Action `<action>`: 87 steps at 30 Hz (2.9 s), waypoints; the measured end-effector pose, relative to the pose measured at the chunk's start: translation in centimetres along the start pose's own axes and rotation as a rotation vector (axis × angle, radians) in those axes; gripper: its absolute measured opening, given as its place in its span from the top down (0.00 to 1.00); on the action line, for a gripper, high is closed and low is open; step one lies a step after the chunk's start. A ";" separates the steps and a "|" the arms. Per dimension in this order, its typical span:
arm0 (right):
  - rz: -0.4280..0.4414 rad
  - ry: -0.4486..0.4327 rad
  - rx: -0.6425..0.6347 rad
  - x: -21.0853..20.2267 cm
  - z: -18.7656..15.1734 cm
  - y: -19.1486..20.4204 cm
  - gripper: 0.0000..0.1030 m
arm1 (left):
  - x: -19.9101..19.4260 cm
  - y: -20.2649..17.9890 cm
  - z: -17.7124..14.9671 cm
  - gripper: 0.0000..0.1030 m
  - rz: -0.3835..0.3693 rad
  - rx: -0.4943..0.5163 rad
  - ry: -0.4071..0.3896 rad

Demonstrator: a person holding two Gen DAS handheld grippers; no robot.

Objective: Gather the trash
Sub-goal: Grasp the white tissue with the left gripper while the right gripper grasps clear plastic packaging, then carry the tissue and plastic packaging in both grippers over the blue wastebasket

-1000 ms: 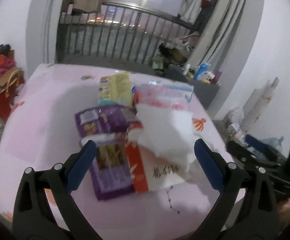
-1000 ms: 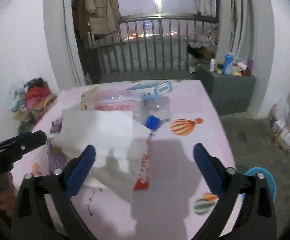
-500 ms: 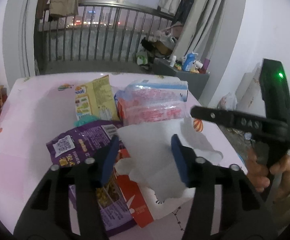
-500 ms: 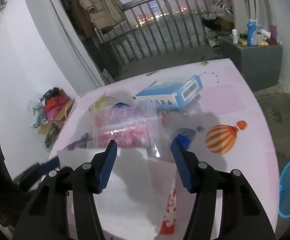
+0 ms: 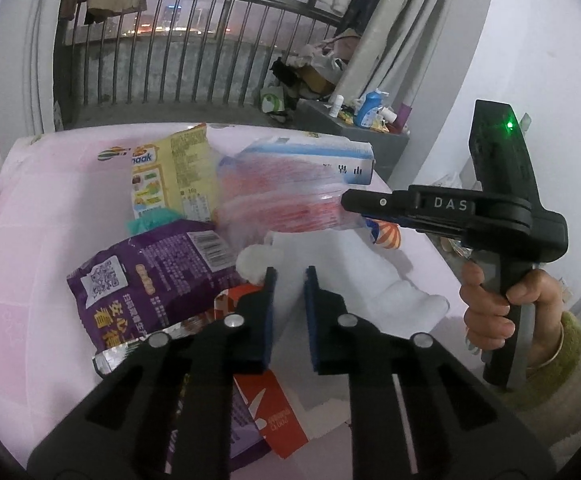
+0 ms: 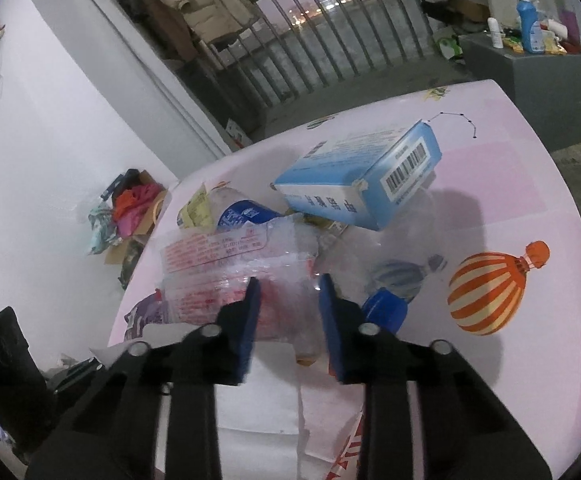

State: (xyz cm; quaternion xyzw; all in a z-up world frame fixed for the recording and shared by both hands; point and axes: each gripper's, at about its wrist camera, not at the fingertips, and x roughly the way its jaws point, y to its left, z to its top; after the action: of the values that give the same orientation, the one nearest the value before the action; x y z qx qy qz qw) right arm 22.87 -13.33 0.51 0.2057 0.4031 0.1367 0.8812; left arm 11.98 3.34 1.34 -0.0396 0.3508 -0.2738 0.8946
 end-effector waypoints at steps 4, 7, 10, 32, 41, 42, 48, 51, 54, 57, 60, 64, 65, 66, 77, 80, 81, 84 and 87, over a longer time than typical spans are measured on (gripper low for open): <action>0.002 -0.005 -0.024 -0.2 -0.2 0.3 0.93 | 0.3 -0.1 0.3 0.95 0.004 0.012 -0.004; 0.014 -0.020 -0.036 -0.5 -0.2 0.4 0.95 | 0.2 -0.3 0.5 0.97 0.007 0.020 -0.012; 0.020 -0.040 -0.037 -1.1 0.0 0.3 0.95 | 0.1 -0.5 0.6 0.98 0.014 0.022 -0.015; -0.031 0.024 -0.164 1.4 0.7 1.8 0.80 | 0.6 1.5 0.8 1.00 0.081 -0.045 -0.022; -0.054 -0.064 -0.224 -0.3 0.7 2.8 0.97 | -0.1 1.2 1.3 1.00 0.077 -0.037 -0.052; -0.049 -0.086 -0.226 -0.9 0.9 2.9 0.97 | -0.3 1.1 1.5 1.00 0.075 -0.038 -0.060; -0.065 -0.197 -0.239 -3.7 1.7 3.5 0.98 | -2.5 0.6 2.9 1.00 0.055 -0.033 -0.133; -0.081 -0.259 -0.241 -5.8 2.1 3.5 0.98 | -4.0 -0.1 4.0 1.00 0.034 -0.013 -0.182; -0.101 -0.327 -0.239 -8.2 2.4 3.7 0.98 | -5.4 -1.5 5.0 1.00 0.020 0.042 -0.240; -0.123 -0.388 -0.230 -10.9 2.3 3.3 0.98 | -6.6 -2.9 5.8 1.00 0.005 0.077 -0.281; -0.154 -0.445 -0.216 -13.9 1.9 2.4 0.98 | -7.5 -4.1 6.7 1.00 -0.028 0.085 -0.297; -0.202 -0.512 -0.192 -17.9 0.6 0.8 0.98 | -8.4 -6.6 8.1 1.00 -0.080 0.111 -0.317; -0.211 -0.523 -0.185 -18.7 0.5 0.4 0.98 | -8.4 -7.5 8.5 1.00 -0.100 0.120 -0.317; -0.230 -0.540 -0.171 -19.9 0.0 -0.4 0.98 | -8.3 -8.2 8.8 1.00 -0.118 0.124 -0.314; -0.381 -0.572 0.054 -30.1 -6.9 -11.5 0.98 | -0.7 -20.9 10.2 1.00 -0.382 0.165 -0.169; -0.349 -0.479 0.149 -29.3 -9.3 -15.1 0.98 | 1.4 -22.8 9.5 1.00 -0.374 0.185 -0.132; -0.330 -0.446 0.165 -28.4 -9.8 -15.7 0.96 | 2.2 -23.1 9.2 1.00 -0.366 0.186 -0.113; -0.246 -0.323 0.258 -24.2 -12.4 -18.0 0.58 | 4.3 -22.9 8.0 1.00 -0.353 0.177 -0.049; -0.131 -0.237 0.415 -20.3 -14.3 -21.2 0.41 | 6.7 -22.6 6.0 1.00 -0.334 0.173 0.036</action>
State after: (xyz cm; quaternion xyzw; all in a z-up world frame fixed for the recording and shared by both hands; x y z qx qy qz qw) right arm 0.60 -36.55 -4.65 0.3704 0.3288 -0.0314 0.8682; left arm 9.44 -19.96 7.75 -0.0153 0.3306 -0.4484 0.8303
